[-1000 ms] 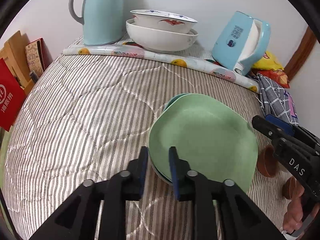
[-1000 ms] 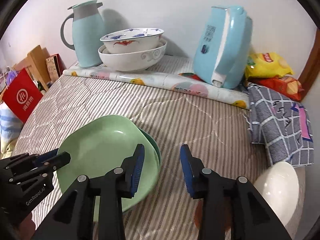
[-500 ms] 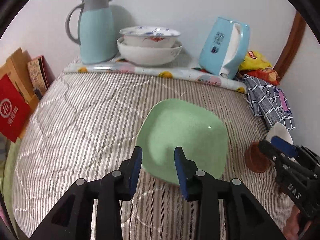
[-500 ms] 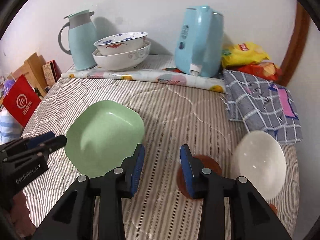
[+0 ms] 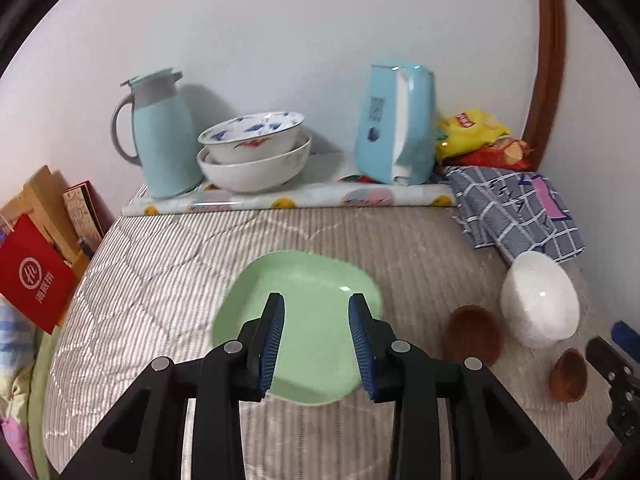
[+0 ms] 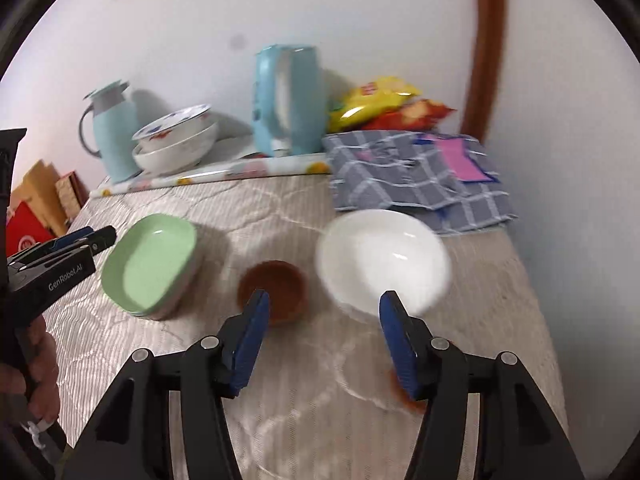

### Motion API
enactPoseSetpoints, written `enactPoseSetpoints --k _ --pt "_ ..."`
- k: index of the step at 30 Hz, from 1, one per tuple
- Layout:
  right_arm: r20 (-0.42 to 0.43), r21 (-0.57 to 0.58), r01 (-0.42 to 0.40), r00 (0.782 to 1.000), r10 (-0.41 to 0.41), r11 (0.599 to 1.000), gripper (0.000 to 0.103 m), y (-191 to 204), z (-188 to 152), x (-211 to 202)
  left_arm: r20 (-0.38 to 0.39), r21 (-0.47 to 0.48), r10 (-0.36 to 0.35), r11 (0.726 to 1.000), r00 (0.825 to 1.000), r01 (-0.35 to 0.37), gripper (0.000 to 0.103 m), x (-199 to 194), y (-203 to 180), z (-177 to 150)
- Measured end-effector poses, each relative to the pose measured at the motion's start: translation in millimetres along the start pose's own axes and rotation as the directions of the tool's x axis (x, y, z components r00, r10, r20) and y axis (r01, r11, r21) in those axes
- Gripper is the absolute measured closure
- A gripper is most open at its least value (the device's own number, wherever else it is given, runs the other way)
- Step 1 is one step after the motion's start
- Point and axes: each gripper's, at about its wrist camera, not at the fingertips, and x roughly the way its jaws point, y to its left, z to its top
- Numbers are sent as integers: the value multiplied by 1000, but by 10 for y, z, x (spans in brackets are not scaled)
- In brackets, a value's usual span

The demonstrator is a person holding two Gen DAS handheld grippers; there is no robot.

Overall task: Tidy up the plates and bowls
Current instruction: 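Move the right gripper toward a small brown bowl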

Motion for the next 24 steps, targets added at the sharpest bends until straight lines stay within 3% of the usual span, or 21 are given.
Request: enactPoseSetpoints --k 6,12,24 --pt "-11 64 5 1000 -5 998 45 -427 -128 -178 -9 -2 -15 1000 1000 15 71 -30 -279 -45" --pt "-48 74 41 998 -38 996 45 -729 -325 -173 -67 14 -87 996 994 88 71 12 -559 -132" --pt "-107 138 43 994 -28 990 45 -1095 -543 203 -132 24 -76 997 988 79 71 374 -886 -269"
